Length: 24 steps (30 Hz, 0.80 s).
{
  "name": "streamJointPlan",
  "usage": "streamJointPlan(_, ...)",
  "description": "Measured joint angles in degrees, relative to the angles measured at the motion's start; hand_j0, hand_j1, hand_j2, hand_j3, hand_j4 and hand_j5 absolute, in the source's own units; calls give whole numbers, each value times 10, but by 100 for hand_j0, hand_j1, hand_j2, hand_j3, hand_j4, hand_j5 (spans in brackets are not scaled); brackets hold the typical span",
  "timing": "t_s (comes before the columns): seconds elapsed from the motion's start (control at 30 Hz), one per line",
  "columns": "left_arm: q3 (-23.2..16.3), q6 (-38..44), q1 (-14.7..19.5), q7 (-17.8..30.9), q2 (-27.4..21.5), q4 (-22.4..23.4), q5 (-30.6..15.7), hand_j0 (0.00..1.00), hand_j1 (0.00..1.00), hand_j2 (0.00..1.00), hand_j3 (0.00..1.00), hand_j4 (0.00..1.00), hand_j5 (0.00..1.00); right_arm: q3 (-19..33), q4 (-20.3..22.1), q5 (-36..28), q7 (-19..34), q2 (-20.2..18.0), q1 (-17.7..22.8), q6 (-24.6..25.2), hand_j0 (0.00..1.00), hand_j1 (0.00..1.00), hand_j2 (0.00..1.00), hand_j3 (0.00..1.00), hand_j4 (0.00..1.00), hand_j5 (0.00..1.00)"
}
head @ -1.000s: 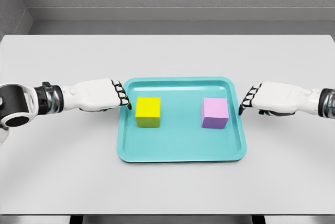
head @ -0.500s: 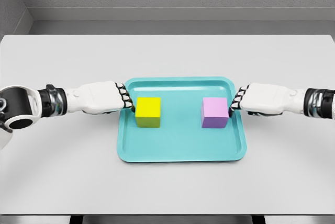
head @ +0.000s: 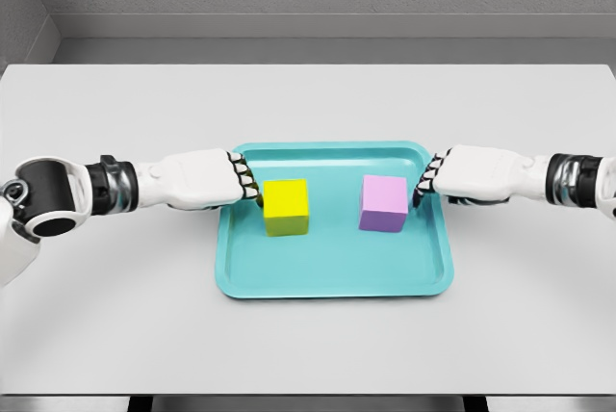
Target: Push two cubes
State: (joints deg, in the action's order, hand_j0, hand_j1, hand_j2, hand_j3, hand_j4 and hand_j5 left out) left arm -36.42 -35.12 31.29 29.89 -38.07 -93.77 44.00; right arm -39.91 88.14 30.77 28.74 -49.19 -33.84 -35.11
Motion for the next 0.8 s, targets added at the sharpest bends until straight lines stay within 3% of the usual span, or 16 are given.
streamJointPlan(0.8, 0, 0, 3, 9, 39, 0, 5, 74, 74, 74, 74, 74, 74, -26, -9, 13, 0, 45, -26, 0, 63, 63, 63, 63, 63, 63)
